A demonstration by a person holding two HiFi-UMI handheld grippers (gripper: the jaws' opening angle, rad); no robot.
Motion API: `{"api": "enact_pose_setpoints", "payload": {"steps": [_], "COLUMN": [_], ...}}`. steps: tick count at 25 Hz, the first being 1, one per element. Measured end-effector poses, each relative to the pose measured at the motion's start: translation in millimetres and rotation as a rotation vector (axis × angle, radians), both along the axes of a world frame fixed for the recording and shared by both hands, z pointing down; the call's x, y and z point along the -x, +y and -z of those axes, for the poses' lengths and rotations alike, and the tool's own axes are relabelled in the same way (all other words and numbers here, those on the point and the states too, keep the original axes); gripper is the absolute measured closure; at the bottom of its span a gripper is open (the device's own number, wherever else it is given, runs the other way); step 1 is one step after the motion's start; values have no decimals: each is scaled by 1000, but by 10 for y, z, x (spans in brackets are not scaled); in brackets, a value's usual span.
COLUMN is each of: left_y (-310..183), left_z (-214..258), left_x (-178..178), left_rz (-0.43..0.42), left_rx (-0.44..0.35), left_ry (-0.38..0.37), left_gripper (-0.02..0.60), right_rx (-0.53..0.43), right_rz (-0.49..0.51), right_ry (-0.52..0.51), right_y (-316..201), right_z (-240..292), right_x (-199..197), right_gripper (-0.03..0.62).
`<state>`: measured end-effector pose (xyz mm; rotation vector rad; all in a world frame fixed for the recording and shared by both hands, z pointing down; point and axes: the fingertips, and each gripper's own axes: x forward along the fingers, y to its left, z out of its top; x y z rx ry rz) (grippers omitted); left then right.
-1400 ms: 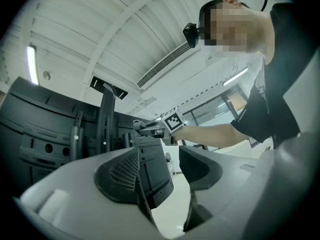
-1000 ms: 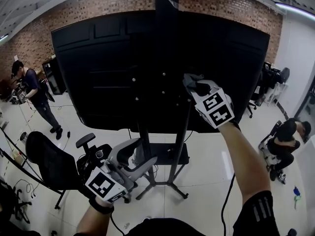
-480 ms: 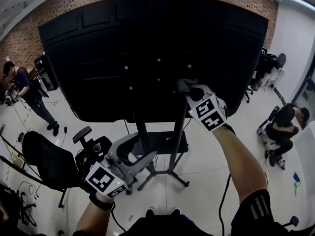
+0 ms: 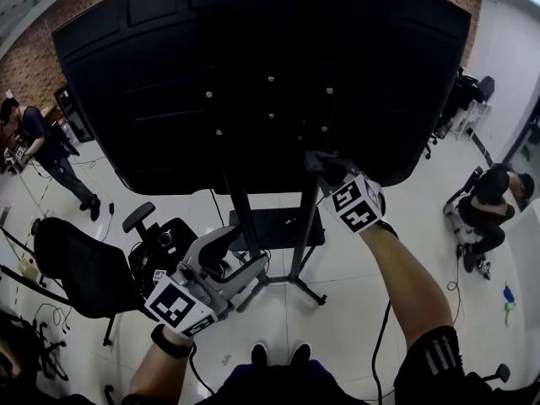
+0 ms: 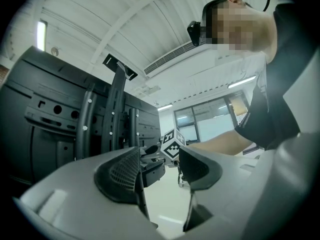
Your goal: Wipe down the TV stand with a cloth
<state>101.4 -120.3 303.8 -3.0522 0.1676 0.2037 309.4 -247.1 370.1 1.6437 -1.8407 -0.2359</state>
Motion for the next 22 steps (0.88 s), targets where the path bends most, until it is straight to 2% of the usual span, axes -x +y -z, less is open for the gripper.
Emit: {"api": "enact_pose_setpoints", "payload": {"steps": [10,22], "left_y": [-263,-454], "left_z": [-689,-1502], "left_x": [-165,-423], "left_rz": [11,9], "left_rx": [91,134], "left_ry": [-46,-121], "left_gripper": [308,290], "right_rx": [101,243], "right_rz": [-3,-28], "right_ry": [-56,-177], "right_y": [31,50], "right_z": [-922,-2276], "right_x": [-2,-41], "right_gripper": [560,560]}}
